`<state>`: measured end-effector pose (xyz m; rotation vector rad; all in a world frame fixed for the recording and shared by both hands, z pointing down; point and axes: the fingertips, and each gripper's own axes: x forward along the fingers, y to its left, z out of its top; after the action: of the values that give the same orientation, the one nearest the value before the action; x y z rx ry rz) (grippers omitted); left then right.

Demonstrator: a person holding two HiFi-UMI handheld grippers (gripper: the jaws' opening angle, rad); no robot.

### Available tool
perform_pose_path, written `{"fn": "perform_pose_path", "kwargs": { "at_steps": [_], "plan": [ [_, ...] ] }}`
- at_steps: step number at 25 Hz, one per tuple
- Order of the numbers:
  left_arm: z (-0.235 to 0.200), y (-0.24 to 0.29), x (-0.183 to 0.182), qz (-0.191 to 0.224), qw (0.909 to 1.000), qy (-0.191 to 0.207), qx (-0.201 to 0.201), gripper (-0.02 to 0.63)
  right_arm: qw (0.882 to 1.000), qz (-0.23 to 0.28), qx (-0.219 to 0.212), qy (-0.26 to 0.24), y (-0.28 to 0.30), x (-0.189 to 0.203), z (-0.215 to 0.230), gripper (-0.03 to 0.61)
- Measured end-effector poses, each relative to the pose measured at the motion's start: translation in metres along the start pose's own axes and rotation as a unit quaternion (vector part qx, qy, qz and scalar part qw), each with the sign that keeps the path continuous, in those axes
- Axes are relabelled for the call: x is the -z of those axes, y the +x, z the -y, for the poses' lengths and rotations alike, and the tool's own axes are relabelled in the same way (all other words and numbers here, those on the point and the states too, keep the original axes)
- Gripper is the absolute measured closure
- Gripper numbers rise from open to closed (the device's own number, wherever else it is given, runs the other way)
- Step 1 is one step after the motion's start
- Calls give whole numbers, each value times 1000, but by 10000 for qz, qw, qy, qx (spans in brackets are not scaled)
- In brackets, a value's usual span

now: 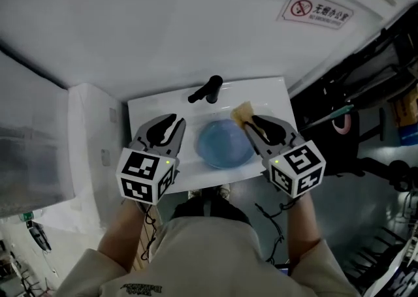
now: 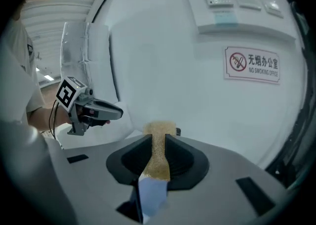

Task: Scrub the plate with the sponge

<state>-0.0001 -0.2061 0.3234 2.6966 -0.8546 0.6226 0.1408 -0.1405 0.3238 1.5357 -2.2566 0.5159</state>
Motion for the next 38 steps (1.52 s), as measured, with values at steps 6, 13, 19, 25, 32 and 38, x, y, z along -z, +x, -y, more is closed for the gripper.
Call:
{"fn": "perform_pose_path", "kwargs": {
  "at_steps": [6,13,19,25,32,38],
  "plan": [
    [-4,43,48,-615,9966,-472,269,499,9976,-598,-357,37,54,42,9,489],
    [-7,80,121,-1342,9853,-935,490,491,9891,-1284,-708,90,107,101,6,489],
    [-6,110,206,-2135,9633,-1396,832,466,9787,-1765,-1005,303,151,158,-8,489],
    [-1,139,279,-2816,9352,-1931,939,451,9683,-2159,-1168,463,188,204,-11,489],
    [3,157,335,-3274,9040,-2548,1037,449,9546,-2636,-1331,401,211,252,-17,489],
    [12,166,354,-3370,8753,-3269,1160,514,9438,-2941,-1482,290,218,281,-25,489]
  ]
}}
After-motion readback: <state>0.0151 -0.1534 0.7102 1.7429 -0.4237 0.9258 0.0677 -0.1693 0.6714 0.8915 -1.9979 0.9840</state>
